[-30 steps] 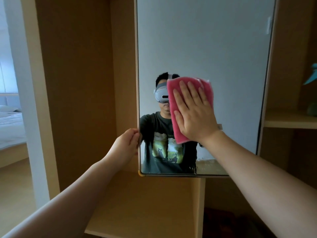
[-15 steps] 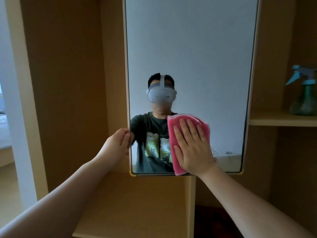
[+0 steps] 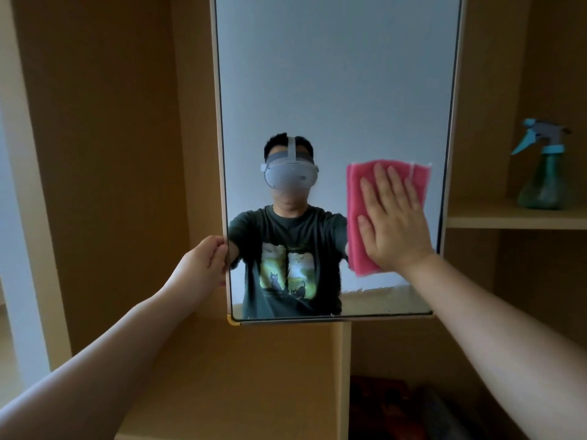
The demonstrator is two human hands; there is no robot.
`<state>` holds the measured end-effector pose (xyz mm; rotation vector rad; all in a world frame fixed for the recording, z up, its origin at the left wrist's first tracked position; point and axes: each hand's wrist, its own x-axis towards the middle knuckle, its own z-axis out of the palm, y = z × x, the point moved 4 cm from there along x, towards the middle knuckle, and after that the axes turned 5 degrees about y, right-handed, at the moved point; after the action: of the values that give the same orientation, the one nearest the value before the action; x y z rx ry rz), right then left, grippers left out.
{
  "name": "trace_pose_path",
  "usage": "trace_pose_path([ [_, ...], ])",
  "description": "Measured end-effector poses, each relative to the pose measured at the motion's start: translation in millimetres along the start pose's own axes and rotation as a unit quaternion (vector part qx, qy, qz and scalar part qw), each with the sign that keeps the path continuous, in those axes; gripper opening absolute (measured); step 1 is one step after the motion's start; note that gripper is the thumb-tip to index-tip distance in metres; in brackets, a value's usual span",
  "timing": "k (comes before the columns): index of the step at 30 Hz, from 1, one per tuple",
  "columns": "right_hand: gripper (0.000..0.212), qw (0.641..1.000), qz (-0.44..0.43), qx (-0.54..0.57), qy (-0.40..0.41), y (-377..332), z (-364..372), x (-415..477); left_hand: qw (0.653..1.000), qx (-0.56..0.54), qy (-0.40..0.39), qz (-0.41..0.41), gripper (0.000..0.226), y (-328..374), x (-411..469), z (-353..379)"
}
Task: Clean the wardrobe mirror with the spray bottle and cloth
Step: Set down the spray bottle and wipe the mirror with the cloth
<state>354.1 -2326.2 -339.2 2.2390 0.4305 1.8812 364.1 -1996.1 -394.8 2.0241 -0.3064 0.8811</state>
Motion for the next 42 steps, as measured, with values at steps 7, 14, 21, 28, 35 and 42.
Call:
trace_pose_path([
  [7,0.062,0.999,0.048,-0.01,0.0,35,-2,13,1.0,-0.01,-0.001,-0.005,0.03,-4,1,0],
  [14,0.062,0.999,0.052,-0.009,-0.002,38,1,-18,1.0,0.001,0.003,0.02,0.029,9,-5,-2],
  [21,0.063,0.998,0.053,0.0,-0.033,24,14,-87,1.0,0.004,0.01,0.029,0.03,9,-5,-3],
  [28,0.063,0.995,0.084,0.027,-0.046,4,19,-126,1.0,0.003,0.004,0.026,0.028,8,-6,-2],
  [35,0.063,0.993,0.106,0.03,-0.051,-2,16,-126,0.999,-0.021,-0.012,0.024,0.027,14,-6,-4],
  [42,0.063,0.981,0.188,0.041,-0.03,-38,19,-127,0.999,-0.039,-0.03,0.014,0.028,17,-8,-5],
])
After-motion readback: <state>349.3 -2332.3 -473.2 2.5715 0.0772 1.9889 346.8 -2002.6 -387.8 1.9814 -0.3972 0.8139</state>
